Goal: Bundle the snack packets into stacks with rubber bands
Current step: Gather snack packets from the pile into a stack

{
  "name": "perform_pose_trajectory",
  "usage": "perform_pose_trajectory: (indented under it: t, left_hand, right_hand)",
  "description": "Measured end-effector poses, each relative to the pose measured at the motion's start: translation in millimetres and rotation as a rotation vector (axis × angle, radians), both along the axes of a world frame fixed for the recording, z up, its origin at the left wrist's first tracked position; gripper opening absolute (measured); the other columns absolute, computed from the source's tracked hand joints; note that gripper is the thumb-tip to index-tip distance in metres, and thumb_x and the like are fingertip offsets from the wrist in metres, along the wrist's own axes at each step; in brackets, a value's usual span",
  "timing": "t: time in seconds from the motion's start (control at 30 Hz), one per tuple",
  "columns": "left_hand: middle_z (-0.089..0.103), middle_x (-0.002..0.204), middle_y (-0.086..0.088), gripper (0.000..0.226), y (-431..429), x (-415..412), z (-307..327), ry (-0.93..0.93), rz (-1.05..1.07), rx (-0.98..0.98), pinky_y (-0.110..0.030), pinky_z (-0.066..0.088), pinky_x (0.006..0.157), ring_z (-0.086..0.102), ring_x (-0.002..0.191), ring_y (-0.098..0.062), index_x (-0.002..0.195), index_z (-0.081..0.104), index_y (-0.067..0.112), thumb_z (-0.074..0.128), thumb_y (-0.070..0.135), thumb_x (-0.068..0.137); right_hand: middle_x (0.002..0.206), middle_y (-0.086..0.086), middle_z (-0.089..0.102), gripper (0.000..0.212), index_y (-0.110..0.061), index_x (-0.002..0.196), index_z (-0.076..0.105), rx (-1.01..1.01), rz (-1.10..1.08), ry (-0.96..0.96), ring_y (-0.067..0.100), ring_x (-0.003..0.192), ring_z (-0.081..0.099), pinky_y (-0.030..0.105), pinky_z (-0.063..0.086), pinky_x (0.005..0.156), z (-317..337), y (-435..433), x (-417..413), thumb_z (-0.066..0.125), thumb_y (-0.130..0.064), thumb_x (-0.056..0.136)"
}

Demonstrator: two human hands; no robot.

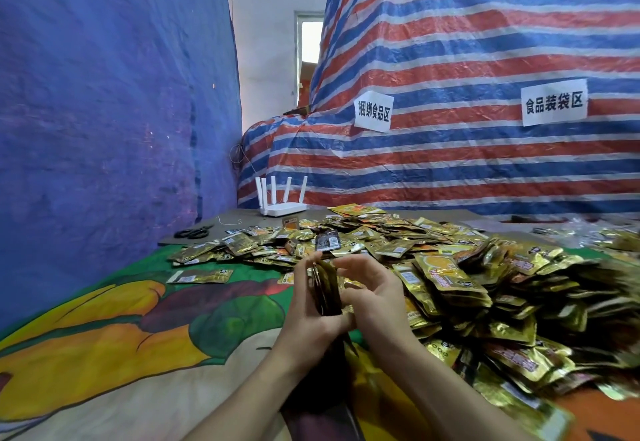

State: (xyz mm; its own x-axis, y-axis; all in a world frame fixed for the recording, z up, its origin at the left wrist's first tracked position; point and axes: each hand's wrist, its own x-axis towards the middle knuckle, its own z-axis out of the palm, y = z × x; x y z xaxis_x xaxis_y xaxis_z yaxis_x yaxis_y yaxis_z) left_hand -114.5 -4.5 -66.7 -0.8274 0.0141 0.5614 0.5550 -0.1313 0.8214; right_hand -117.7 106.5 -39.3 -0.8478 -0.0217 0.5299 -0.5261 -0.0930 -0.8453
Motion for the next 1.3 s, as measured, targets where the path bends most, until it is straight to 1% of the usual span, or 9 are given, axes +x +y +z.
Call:
perform_pose_trajectory:
  t: [0.13, 0.3, 0.47, 0.6, 0.77, 0.9, 1.03, 1.13, 1.3]
  left_hand:
    - [0.053, 0.086, -0.017, 0.069, 3.4, 4.7, -1.3, -0.051, -0.020, -0.045, -0.034, 0.042, 0.060, 0.055, 0.076, -0.026, 0.113, 0.046, 0.006, 0.075, -0.002, 0.052]
    - [0.054, 0.069, 0.002, 0.051, 8.4, 10.6, 5.7, -0.064, 0.041, -0.125, -0.022, 0.043, 0.052, 0.053, 0.059, -0.009, 0.097, 0.049, 0.013, 0.067, 0.004, 0.050]
    - [0.054, 0.070, 0.004, 0.048, 40.5, 17.9, 25.4, -0.023, 0.050, -0.153, -0.020, 0.044, 0.053, 0.052, 0.060, -0.007, 0.099, 0.054, 0.014, 0.068, 0.009, 0.053]
    - [0.050, 0.071, -0.002, 0.041, 61.5, 25.0, 8.9, -0.056, 0.087, -0.159, -0.025, 0.040, 0.053, 0.048, 0.058, -0.010, 0.092, 0.050, 0.009, 0.065, 0.012, 0.054]
    - [0.052, 0.078, -0.009, 0.049, 63.3, 23.1, -1.4, -0.132, 0.036, -0.098, -0.040, 0.037, 0.069, 0.049, 0.074, -0.026, 0.103, 0.053, 0.005, 0.063, 0.007, 0.055]
    - [0.051, 0.081, -0.014, 0.026, 63.7, 24.8, 0.5, -0.141, 0.049, -0.070, -0.038, 0.037, 0.069, 0.052, 0.080, -0.030, 0.074, 0.046, 0.011, 0.062, 0.007, 0.055]
    - [0.049, 0.081, -0.015, 0.032, 65.2, 26.8, 2.3, -0.141, 0.032, -0.072, -0.035, 0.037, 0.062, 0.048, 0.076, -0.028, 0.087, 0.049, 0.007, 0.060, 0.007, 0.056]
    - [0.049, 0.078, -0.014, 0.045, 65.1, 27.6, 2.4, -0.139, 0.030, -0.063, -0.034, 0.036, 0.059, 0.046, 0.073, -0.027, 0.102, 0.055, 0.008, 0.057, 0.007, 0.057]
    - [0.050, 0.076, -0.008, 0.048, 64.2, 27.0, 1.9, -0.159, 0.023, -0.055, -0.035, 0.037, 0.061, 0.046, 0.073, -0.026, 0.103, 0.056, 0.008, 0.056, 0.006, 0.055]
  right_hand:
    - [0.090, -0.001, 0.070, 0.041, -0.016, 0.084, 0.073, 0.150, -0.223, 0.091, 0.010, 0.092, 0.065, 0.022, 0.053, 0.078, 4.7, 2.7, 5.1, 0.053, 0.017, 0.072]
    - [0.096, -0.011, 0.061, 0.040, -0.027, 0.082, 0.066, 0.372, -0.327, 0.231, -0.002, 0.093, 0.056, 0.012, 0.044, 0.080, 20.8, 35.6, 25.7, 0.056, 0.011, 0.074]
    - [0.101, -0.009, 0.059, 0.025, -0.031, 0.091, 0.060, 0.748, -0.459, 0.238, 0.011, 0.091, 0.057, 0.032, 0.051, 0.079, 38.1, 108.7, 52.3, 0.059, -0.007, 0.082]
    - [0.103, -0.001, 0.058, 0.025, -0.021, 0.107, 0.060, 1.112, -0.788, 0.094, 0.024, 0.092, 0.059, 0.035, 0.047, 0.069, 48.0, 187.0, 74.4, 0.057, -0.020, 0.083]
    - [0.075, 0.000, 0.055, 0.014, -0.018, 0.078, 0.046, 1.444, -0.982, -0.380, 0.022, 0.068, 0.055, 0.032, 0.048, 0.063, 57.7, 286.0, 98.5, 0.059, -0.020, 0.081]
    - [0.079, 0.001, 0.056, 0.007, -0.016, 0.082, 0.050, 1.531, -0.901, -0.582, 0.022, 0.075, 0.060, 0.028, 0.045, 0.057, 40.1, 329.7, 105.1, 0.055, -0.014, 0.087]
    - [0.102, 0.001, 0.063, 0.022, -0.022, 0.109, 0.060, 1.483, -0.874, -0.617, 0.023, 0.094, 0.064, 0.031, 0.053, 0.071, 22.6, 341.9, 103.0, 0.057, -0.017, 0.088]
    - [0.096, 0.000, 0.065, 0.019, -0.022, 0.104, 0.063, 1.484, -0.889, -0.570, 0.020, 0.085, 0.065, 0.028, 0.049, 0.062, 18.2, 344.3, 99.0, 0.057, -0.014, 0.089]
    - [0.086, -0.001, 0.055, 0.007, -0.019, 0.091, 0.047, 1.583, -0.880, -0.550, 0.019, 0.079, 0.058, 0.030, 0.048, 0.061, 20.5, 344.0, 96.2, 0.053, -0.016, 0.091]
